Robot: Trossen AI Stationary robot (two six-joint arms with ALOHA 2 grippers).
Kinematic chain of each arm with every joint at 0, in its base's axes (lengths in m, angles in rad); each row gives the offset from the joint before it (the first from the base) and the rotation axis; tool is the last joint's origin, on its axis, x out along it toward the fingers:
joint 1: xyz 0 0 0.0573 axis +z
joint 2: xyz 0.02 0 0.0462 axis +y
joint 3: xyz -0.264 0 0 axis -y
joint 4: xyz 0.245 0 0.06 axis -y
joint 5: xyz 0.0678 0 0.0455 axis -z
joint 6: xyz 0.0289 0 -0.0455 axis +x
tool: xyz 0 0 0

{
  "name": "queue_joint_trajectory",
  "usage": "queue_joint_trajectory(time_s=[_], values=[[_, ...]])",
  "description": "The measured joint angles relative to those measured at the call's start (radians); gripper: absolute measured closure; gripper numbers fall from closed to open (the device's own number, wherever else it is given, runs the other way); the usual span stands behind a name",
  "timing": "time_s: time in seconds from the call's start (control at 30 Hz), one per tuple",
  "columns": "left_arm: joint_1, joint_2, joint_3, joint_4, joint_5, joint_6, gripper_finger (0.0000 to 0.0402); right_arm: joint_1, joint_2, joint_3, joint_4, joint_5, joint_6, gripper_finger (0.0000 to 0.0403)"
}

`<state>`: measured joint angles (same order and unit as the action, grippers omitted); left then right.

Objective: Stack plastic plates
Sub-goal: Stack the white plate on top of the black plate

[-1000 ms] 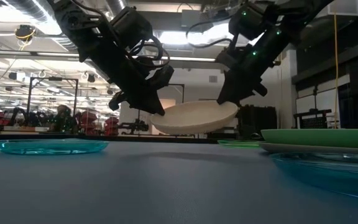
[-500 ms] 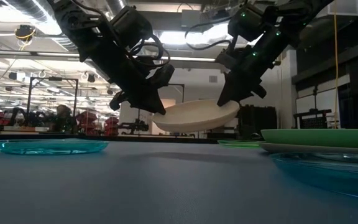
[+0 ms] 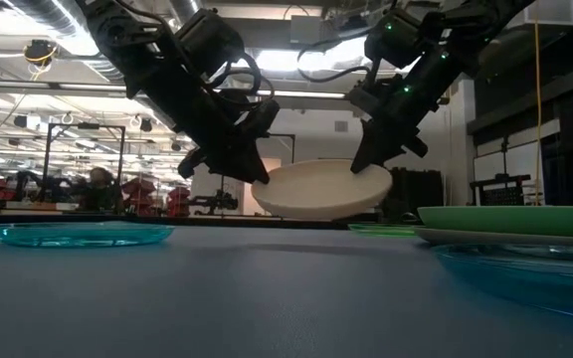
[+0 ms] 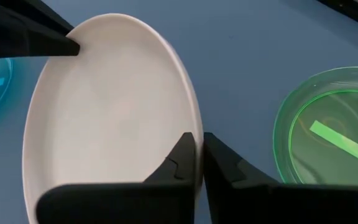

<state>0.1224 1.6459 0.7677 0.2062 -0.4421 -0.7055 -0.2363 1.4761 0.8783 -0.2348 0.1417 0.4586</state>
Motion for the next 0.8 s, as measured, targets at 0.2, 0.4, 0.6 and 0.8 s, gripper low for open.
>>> queue_joint_trajectory(time_s=[0.2,0.4,0.6,0.8], values=[[0.000,0.000,0.000,-0.001,0.014,0.001,0.0331,0.000,0.000,0.000,0.000,0.006,-0.022,0.0399],[-0.013,0.000,0.000,-0.004,0.025,0.012,0.0302,0.000,0.000,0.000,-0.001,0.005,-0.025,0.0400],[-0.045,-0.009,0.000,0.012,0.012,0.035,0.0292,-0.018,-0.001,0.000,-0.017,-0.004,-0.072,0.0400],[-0.059,-0.030,0.001,0.010,0.006,0.035,0.0291,-0.053,-0.002,0.000,-0.074,-0.003,-0.073,0.0401]])
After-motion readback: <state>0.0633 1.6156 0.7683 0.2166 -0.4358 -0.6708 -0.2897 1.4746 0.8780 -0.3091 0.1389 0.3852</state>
